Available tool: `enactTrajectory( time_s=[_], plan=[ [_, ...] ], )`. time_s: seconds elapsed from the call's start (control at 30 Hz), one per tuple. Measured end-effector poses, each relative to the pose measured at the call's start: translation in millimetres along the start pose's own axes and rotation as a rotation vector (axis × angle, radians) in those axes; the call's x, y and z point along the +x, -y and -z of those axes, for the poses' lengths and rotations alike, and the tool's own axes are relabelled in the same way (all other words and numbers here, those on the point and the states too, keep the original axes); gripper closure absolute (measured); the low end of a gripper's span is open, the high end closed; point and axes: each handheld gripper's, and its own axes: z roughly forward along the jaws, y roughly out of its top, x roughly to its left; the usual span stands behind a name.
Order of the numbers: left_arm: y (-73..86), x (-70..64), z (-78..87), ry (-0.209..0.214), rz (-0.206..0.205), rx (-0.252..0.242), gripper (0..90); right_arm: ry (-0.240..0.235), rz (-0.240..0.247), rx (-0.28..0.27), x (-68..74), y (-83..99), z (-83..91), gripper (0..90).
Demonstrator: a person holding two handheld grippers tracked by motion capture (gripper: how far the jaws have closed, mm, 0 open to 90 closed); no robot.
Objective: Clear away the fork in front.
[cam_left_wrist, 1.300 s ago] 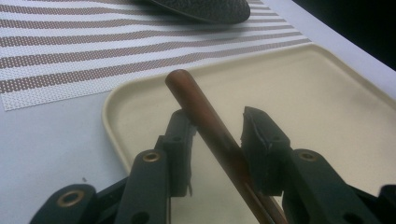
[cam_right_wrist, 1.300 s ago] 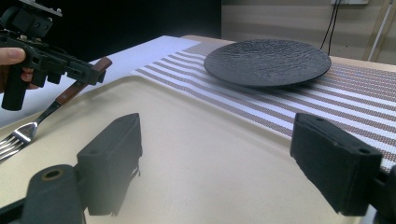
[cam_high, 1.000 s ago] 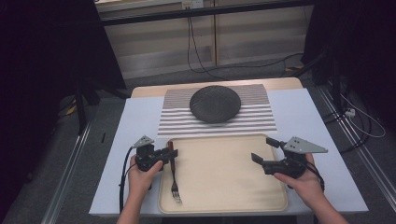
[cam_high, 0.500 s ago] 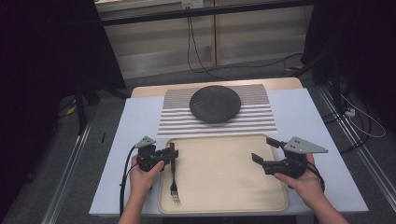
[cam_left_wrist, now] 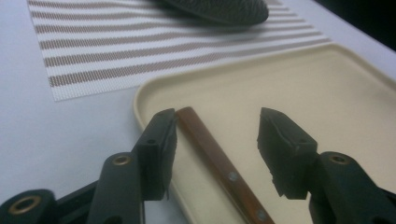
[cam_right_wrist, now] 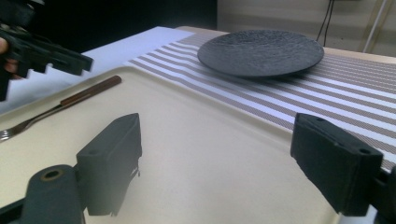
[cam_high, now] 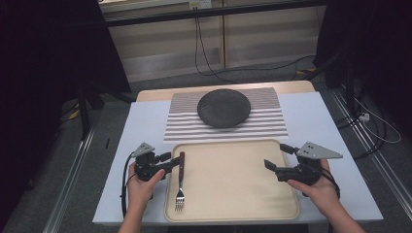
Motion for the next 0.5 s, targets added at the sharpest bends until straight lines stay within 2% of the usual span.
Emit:
enactTrajectory(
  time_s=[0.17,0.2,0.37,0.5],
  plan=[
    [-2.3,-2.7,18.2,-0.006,-0.002,-0.064,40.1,0.011,0.003,0.006,-0.7,-1.0,3.5,16.2],
    [-2.3,-2.7,18.2,-0.006,-0.002,-0.064,37.1,0.011,0.003,0.006,-0.7,-1.0,3.5,16.2],
    [-0.7,-7.1,26.9,0.007,-0.025,-0.071,33.4,0.012,0.029,0.026,-1.3,3.5,12.6,16.1],
    [0.7,-7.8,33.8,0.001,-0.042,-0.067,30.4,0.017,0.024,0.028,-4.5,6.4,17.5,16.2]
  ],
)
